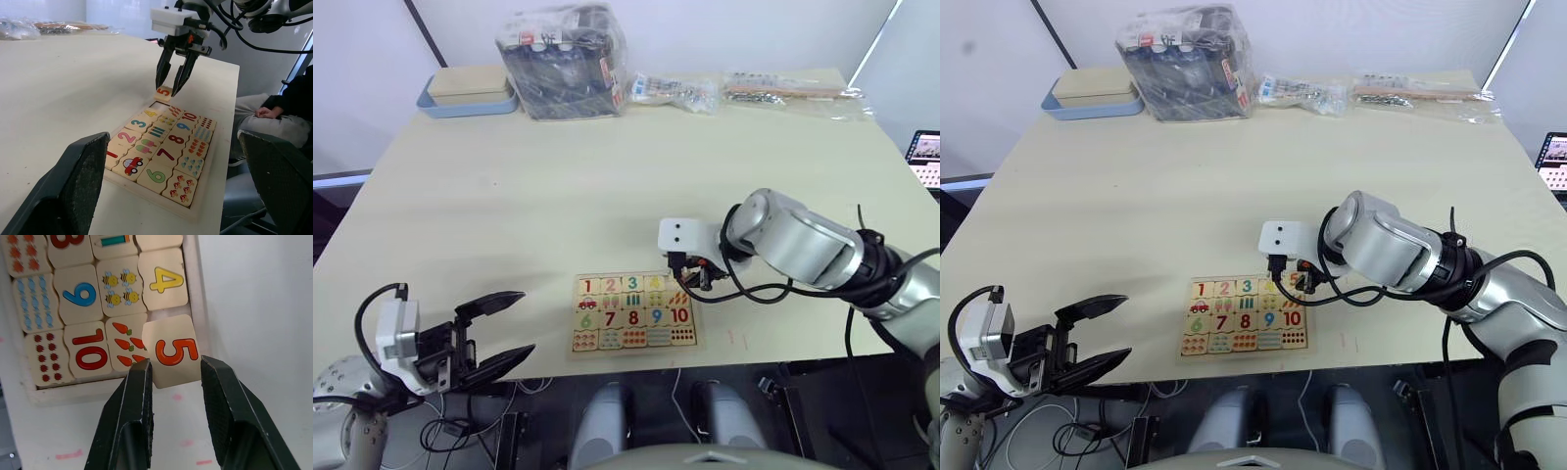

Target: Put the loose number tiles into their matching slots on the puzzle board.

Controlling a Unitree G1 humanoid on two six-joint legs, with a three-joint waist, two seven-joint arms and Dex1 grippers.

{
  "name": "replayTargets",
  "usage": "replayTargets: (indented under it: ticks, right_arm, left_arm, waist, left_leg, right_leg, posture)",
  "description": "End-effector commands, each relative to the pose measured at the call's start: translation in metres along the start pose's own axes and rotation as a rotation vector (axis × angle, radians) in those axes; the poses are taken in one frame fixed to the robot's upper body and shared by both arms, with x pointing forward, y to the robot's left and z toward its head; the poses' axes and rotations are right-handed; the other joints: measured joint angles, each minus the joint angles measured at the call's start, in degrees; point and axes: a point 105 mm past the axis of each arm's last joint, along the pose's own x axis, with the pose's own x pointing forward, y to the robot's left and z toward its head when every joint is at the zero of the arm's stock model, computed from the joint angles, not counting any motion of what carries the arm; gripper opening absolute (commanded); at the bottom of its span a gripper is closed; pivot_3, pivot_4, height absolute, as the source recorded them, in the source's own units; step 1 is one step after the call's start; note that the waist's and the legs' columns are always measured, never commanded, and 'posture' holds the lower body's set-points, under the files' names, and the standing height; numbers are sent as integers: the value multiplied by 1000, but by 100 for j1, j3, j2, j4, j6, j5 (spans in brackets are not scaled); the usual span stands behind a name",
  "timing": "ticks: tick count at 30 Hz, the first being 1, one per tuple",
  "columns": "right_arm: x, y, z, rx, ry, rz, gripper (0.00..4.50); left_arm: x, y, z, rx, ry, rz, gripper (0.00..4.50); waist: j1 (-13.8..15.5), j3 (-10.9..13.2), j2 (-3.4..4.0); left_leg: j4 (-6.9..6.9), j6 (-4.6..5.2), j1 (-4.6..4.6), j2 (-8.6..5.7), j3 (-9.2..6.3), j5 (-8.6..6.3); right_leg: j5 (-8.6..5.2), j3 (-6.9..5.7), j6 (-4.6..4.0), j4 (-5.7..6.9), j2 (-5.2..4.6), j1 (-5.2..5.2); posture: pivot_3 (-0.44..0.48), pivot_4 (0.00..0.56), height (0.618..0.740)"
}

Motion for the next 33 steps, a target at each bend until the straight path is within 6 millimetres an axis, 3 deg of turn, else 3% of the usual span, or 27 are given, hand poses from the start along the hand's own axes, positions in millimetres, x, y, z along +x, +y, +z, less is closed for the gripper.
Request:
replayTargets:
  ticks: [1, 33]
  right_arm:
    - [-2, -5, 5, -17, -12, -31, 868]
    - [12, 3, 3, -24, 11, -32, 868]
  left_arm:
    - [0, -1, 5, 31, -6, 0, 4500]
    - [1, -2, 4, 29, -6, 4, 4500]
  waist:
    - [1, 0, 0]
    - [0, 0, 0]
  left_leg:
    - [0, 0, 0, 0, 0, 0]
    - [-1, 0, 0, 1, -2, 0]
  right_leg:
    - [0, 0, 0, 0, 0, 0]
    - [-1, 0, 0, -1, 2, 0]
  posture:
    - [0, 150, 740]
    - [0, 150, 740]
